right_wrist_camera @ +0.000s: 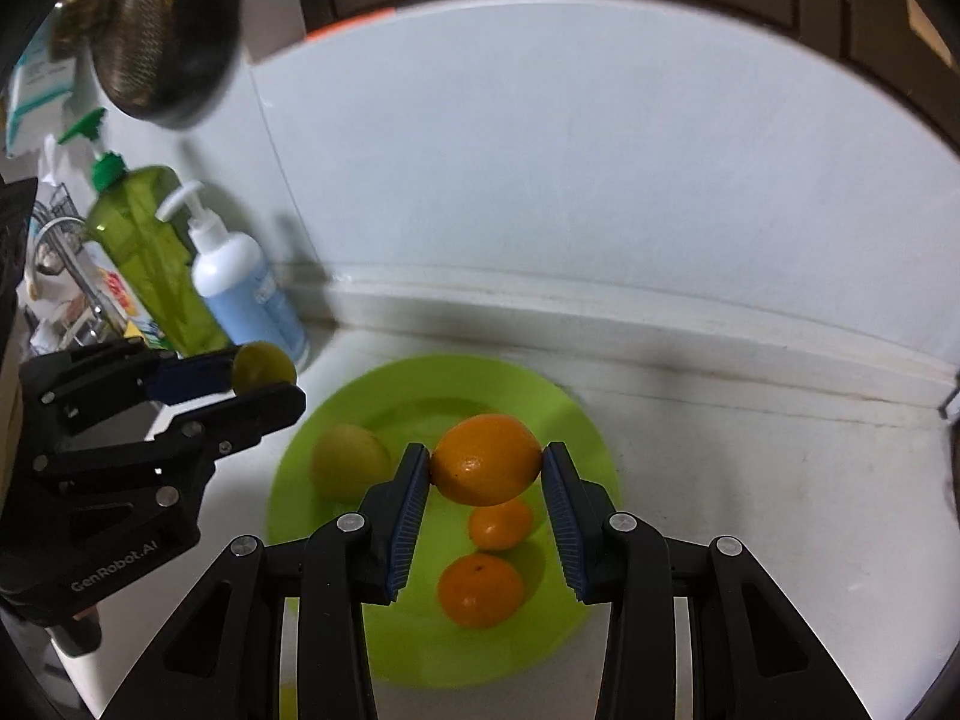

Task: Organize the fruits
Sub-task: 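Carry the green fruit and orange over the green plate with both tools, then open both tools to drop the green fruit and orange onto the plate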

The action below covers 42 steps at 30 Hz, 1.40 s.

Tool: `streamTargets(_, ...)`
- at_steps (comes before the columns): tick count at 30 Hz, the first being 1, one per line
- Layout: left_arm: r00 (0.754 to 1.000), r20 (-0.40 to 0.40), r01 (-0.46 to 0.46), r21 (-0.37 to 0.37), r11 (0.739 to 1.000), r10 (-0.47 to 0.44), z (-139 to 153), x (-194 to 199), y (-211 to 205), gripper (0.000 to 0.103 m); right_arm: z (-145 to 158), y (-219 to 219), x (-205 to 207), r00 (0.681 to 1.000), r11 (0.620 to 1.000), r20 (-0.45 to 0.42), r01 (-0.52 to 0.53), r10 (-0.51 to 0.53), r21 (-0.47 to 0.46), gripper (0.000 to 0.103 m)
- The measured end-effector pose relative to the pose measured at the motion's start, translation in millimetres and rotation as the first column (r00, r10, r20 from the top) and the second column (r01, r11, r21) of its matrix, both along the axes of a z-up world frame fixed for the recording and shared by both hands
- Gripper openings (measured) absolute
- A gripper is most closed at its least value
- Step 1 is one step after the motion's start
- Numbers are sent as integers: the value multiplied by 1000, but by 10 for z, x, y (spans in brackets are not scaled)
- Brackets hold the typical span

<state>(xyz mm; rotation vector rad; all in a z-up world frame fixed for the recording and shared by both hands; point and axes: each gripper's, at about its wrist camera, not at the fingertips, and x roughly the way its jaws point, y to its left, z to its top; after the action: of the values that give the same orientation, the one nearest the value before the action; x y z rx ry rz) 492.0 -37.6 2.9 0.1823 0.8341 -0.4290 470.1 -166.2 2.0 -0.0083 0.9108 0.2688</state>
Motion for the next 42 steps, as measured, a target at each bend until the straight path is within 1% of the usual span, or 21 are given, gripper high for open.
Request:
streamTargets(4,999,-35,25,16,1000,-25,-131,139,-45,28,-147,-13,149,999,1000,-41,-5,4,-6,40)
streamTargets(10,992,-110,60,26,998,-56,-347,387,-105,28,-336,-64,289,996,1000,-91,-7,6,-12,40)
streamTargets(17,984,-161,84,49,995,-75,-519,493,-204,28,-485,-117,405,991,1000,-133,-4,3,-11,40)
streamTargets(24,975,-212,79,54,995,-66,-651,583,-226,28,-570,-106,474,987,1000,-159,-9,7,-16,40)
streamTargets(27,972,-225,79,62,995,-63,-698,608,-245,28,-608,-103,495,985,1000,-172,-11,8,-18,40)
streamTargets(32,968,-243,74,54,996,-59,-754,661,-265,28,-680,-74,535,981,1000,-191,-16,11,-24,40)
streamTargets(42,968,-245,65,57,996,-50,-786,711,-285,28,-725,-86,564,980,1000,-197,-16,12,-22,40)
